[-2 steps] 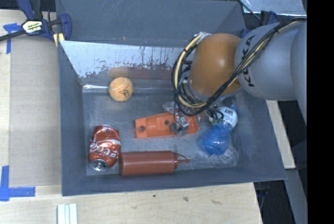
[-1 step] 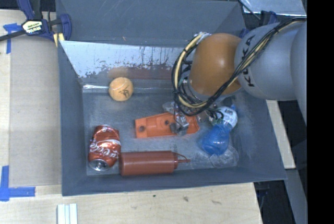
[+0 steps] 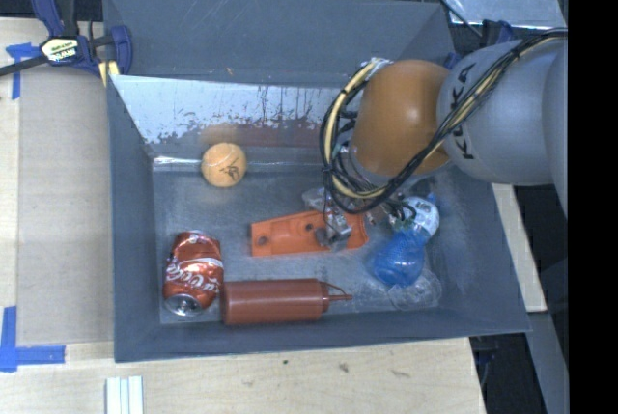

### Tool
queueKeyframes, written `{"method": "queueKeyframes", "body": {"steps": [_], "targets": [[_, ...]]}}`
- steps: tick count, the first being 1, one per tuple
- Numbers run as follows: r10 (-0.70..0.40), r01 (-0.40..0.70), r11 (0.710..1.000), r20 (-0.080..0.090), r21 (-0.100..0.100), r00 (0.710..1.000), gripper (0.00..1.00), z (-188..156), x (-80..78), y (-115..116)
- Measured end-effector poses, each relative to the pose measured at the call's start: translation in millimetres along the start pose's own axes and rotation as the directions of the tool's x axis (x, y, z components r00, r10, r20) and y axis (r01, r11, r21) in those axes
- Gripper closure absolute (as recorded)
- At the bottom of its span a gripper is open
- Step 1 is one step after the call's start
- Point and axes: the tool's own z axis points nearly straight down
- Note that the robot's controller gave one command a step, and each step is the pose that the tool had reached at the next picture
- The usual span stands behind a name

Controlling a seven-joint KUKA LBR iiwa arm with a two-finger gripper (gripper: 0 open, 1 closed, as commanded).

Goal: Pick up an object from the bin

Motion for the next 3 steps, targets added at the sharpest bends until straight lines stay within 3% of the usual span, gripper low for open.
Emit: {"method": "queueKeyframes", "body": {"steps": [1, 3], "targets": [[0.0, 0.0, 1.0, -0.005, -0.001, 1.0, 1.0, -21, 1.6, 0], [0.001, -0.001, 1.0, 0.004, 0.002, 1.0, 1.0, -55, -0.7, -1]]}}
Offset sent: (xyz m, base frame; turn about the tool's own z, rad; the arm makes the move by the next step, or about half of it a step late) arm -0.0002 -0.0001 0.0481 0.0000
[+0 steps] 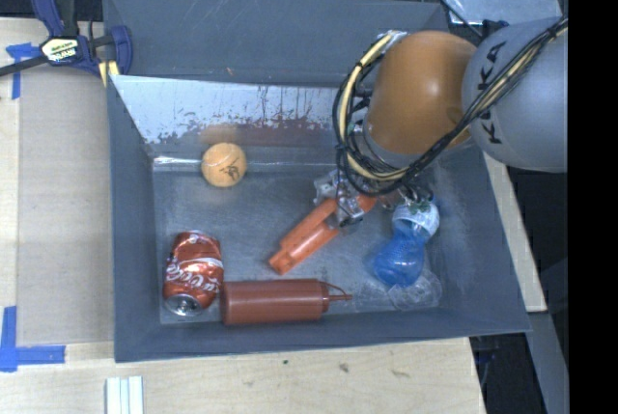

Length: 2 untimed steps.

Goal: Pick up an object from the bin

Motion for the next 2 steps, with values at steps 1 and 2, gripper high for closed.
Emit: {"method": "queueKeyframes", "body": {"steps": [1, 2], "targets": [[0.001, -0.001, 1.0, 0.003, 0.001, 1.0, 1.0, -10.3, -0.4, -0.2], [0.001, -0.001, 1.0, 0.0, 0.0, 1.0, 1.0, -18.9, 0.2, 0.0]]}}
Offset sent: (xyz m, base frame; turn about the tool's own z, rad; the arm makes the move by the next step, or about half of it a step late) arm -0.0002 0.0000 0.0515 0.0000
